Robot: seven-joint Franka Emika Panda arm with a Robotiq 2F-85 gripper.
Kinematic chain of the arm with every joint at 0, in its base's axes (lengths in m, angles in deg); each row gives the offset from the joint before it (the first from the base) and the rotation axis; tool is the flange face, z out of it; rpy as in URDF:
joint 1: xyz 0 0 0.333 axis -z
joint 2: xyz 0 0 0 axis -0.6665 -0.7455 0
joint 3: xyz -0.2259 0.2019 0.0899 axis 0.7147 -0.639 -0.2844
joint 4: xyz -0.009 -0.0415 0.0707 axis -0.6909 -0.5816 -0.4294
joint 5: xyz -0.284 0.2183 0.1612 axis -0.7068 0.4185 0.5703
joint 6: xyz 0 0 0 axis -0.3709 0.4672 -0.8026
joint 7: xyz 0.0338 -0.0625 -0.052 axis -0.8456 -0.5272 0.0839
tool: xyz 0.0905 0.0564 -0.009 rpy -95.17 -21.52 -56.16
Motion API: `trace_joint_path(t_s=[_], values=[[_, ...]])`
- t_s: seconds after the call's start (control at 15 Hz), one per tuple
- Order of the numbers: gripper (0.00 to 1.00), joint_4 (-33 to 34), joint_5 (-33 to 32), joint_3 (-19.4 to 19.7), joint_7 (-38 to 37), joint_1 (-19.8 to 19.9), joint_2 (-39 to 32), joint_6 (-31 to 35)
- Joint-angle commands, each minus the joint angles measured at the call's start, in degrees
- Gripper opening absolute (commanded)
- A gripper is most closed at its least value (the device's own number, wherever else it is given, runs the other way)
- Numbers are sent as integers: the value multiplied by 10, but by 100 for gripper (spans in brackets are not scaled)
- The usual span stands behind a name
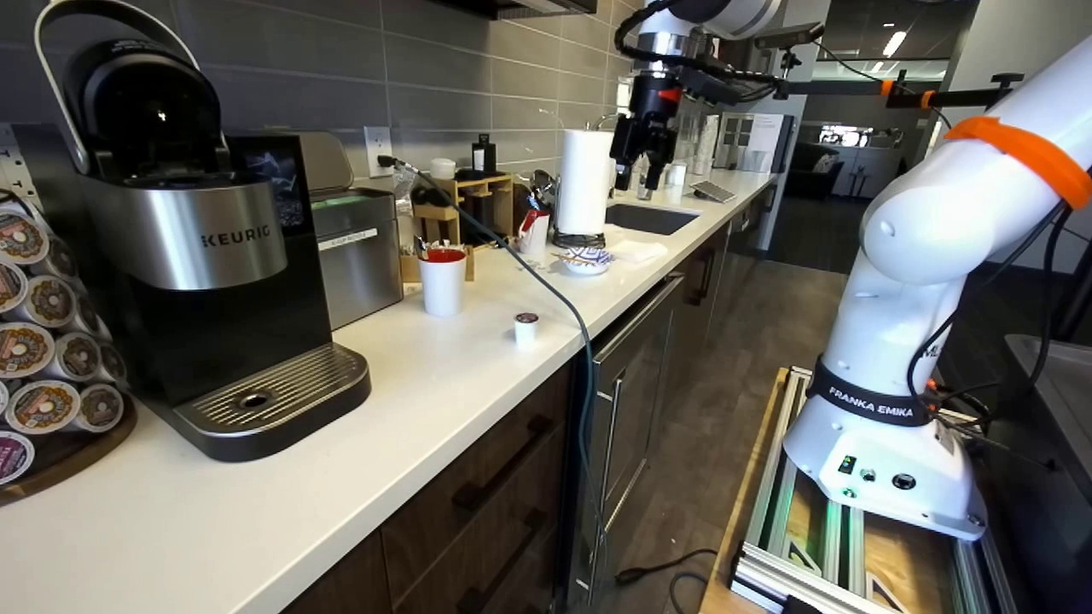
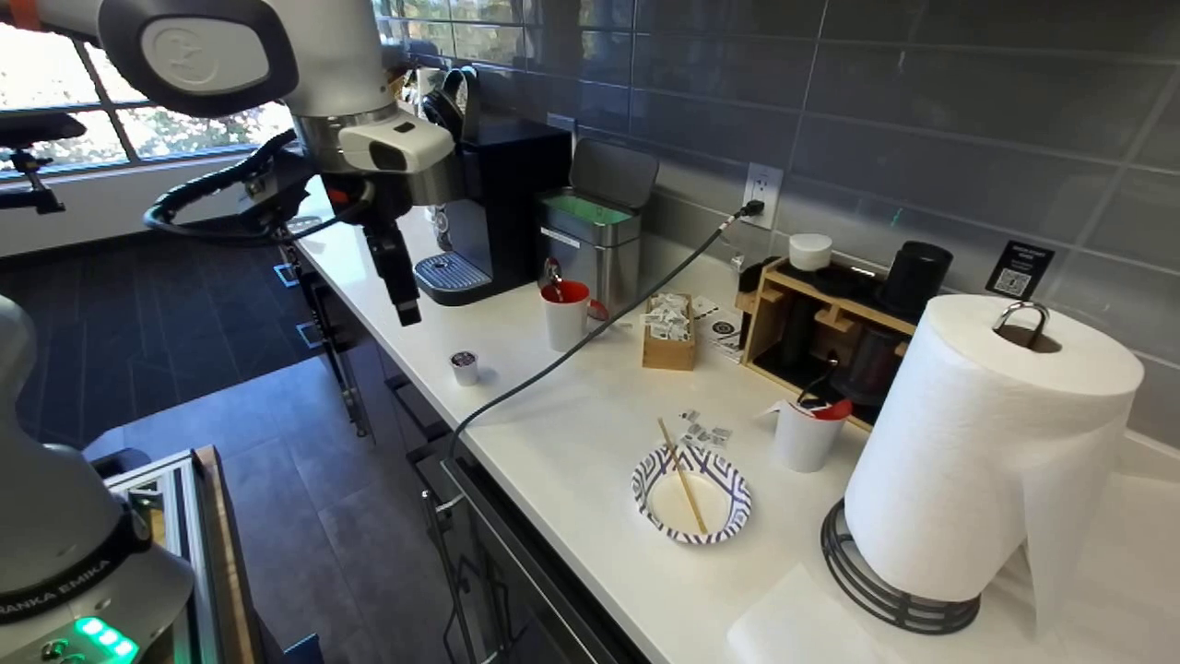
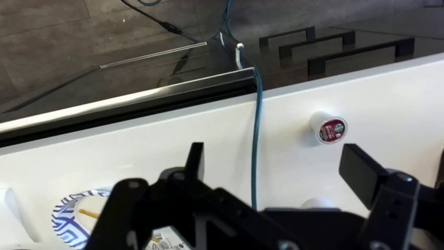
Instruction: Put the capsule in the coffee machine
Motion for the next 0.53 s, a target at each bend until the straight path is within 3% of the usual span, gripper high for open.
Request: trace_joint_path(t_s=[0.0,0.33,0.4,0.47], values=[[100,12,33,-52,-99,-14,-32,38],[100,28,34,-131,-214,-36,-87,37],[100,32,39,-138,-229,-41,-97,31],[100,16,24,-122,-199,-38,-65,36]])
